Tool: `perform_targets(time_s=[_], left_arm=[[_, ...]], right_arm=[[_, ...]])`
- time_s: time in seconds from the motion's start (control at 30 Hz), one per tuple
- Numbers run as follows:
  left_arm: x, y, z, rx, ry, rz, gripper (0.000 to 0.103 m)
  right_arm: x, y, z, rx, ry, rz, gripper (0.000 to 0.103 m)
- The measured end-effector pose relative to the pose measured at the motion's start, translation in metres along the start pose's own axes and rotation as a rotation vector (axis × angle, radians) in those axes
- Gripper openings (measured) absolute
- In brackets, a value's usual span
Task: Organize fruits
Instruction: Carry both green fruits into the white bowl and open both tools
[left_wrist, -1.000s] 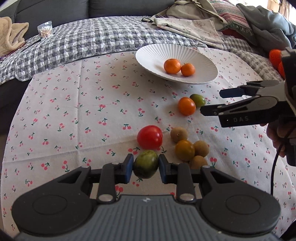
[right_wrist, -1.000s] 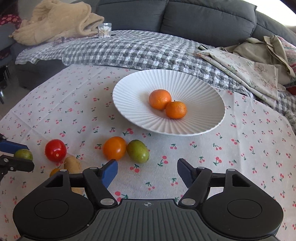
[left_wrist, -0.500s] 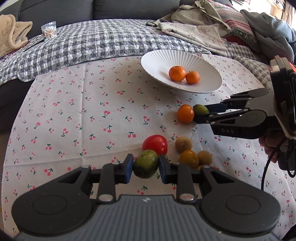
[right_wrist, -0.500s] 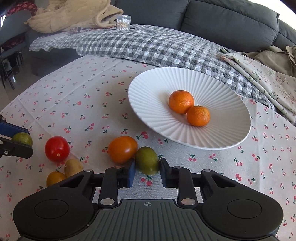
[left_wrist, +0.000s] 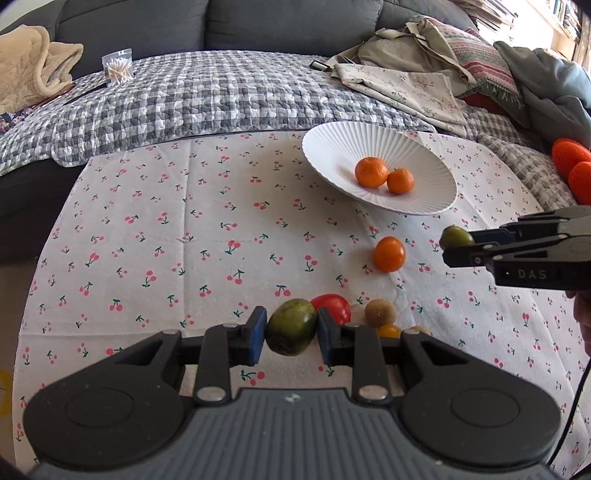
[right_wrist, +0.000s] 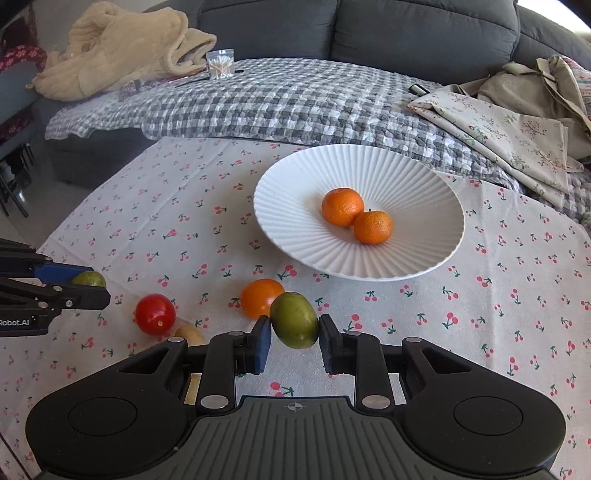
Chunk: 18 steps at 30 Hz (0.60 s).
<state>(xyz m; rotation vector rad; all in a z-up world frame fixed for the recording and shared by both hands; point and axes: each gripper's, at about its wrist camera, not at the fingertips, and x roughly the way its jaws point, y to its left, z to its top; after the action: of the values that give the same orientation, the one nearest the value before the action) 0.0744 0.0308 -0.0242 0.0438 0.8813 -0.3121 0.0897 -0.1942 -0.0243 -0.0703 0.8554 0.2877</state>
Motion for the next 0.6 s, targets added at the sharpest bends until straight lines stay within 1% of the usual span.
perform_targets(time_s=[0.27,0.4,0.6], left_arm=[[-0.01,0.004,0.012,-0.015,-0.046,-0.007,0.028],[-0.011,0.006,0.02,-0.023,-0.067,0.001,0.028],[-0.009,0.004,0.036,0.001,-0.106,0.024,0.028]], right_arm=[[-0.043,-0.01,0.012,0.051,-0.072,0.007,0.026],[-0.05,-0.023,0.016,0.081,-0.089,-0.015,0.026],[-0.056,-0.036,0.018,0.11,-0.104,-0.041,0.026]])
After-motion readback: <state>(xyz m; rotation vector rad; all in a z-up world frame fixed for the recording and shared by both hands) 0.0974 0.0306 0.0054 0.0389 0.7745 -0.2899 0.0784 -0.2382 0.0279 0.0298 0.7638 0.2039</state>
